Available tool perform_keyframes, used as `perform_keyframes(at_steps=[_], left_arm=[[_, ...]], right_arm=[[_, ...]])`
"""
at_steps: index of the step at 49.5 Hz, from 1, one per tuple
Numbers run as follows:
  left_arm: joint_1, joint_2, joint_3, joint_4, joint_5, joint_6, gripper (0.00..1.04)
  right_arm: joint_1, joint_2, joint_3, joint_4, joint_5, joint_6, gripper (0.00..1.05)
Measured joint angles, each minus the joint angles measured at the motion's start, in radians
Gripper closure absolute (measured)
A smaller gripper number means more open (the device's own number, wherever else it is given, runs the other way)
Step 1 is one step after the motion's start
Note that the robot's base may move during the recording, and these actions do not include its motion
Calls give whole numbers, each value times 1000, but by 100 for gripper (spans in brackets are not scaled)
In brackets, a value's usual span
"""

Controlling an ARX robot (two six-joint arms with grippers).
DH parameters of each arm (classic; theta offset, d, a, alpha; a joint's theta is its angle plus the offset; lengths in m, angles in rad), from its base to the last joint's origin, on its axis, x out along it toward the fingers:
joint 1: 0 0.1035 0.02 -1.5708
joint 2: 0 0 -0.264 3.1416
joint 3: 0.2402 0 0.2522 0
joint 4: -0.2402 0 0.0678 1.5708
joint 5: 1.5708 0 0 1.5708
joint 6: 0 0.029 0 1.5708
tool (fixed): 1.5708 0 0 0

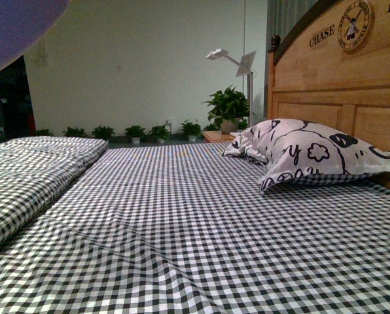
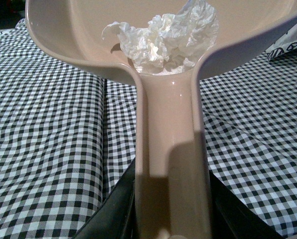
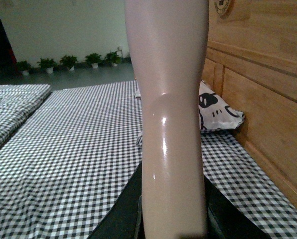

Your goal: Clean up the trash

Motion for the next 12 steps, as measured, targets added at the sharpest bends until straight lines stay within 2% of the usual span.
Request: perform_keyframes(at_steps=[12], left_arm=[[0, 0, 0, 0, 0, 0, 78]], right_arm=[[0, 0, 0, 0, 0, 0, 86]])
